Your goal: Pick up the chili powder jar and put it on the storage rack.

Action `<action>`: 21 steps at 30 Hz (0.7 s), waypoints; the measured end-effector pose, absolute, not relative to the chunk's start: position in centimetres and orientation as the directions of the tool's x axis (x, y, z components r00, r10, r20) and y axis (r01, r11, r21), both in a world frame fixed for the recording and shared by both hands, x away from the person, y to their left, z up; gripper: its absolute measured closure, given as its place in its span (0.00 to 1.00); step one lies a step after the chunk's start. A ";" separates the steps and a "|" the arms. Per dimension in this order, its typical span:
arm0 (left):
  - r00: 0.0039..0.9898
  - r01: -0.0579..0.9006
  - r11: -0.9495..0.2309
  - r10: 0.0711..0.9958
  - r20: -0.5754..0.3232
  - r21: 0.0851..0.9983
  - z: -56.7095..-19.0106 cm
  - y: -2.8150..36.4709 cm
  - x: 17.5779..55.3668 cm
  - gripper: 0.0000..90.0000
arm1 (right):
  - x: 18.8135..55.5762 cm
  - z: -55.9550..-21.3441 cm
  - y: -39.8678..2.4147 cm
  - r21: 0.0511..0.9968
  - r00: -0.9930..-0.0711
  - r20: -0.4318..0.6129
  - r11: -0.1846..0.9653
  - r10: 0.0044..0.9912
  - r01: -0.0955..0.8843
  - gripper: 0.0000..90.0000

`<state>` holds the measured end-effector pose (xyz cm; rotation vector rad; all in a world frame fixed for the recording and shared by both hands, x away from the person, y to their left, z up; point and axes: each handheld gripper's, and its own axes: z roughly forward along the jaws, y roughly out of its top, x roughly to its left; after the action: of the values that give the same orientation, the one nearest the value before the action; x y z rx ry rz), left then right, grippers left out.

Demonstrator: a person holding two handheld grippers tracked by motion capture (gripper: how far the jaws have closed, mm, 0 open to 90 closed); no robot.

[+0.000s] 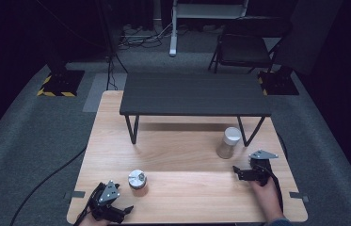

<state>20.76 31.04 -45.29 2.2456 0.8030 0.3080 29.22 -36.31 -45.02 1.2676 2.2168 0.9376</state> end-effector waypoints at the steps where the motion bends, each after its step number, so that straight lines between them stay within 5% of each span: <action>1: 0.774 0.464 -0.540 0.632 -0.026 0.702 -45.2 31.1 20.9 0.04 | 29.2 -45.0 -36.3 0.728 -0.497 -0.025 0.356 0.867 0.586 0.06; 21: 0.782 0.276 -0.311 0.623 -0.024 0.909 -46.5 33.5 17.7 0.03 | 29.2 -45.0 -36.3 0.728 -0.497 -0.026 0.357 0.867 0.586 0.06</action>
<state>17.68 33.51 -46.48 1.9038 0.6825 0.4064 29.23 -36.30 -45.02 1.2683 2.2165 0.9375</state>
